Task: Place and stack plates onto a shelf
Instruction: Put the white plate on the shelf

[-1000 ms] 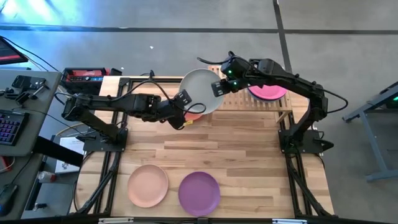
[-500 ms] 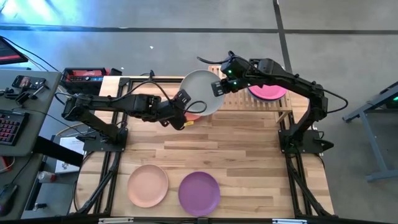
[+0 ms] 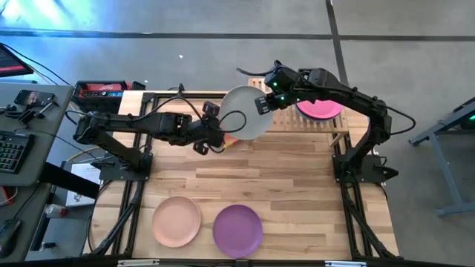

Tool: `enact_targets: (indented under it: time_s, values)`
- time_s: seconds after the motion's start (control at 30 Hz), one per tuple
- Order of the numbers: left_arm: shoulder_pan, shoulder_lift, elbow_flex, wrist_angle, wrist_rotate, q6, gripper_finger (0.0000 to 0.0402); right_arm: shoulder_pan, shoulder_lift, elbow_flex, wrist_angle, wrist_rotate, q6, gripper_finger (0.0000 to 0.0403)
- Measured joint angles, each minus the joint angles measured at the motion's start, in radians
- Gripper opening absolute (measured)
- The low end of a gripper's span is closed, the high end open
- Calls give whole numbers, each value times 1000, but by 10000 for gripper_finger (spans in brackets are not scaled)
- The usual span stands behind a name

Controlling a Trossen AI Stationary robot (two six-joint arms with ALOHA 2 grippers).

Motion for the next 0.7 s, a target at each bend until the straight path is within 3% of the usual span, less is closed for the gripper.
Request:
enact_targets:
  time_s: [0.27,0.7]
  values:
    - [0,-12,0,-14,-24,-201,90,-122,-1,0,-41,-37,-116,0]
    - [0,-12,0,-34,-19,-293,90,-404,-2,0,-40,-306,-484,0]
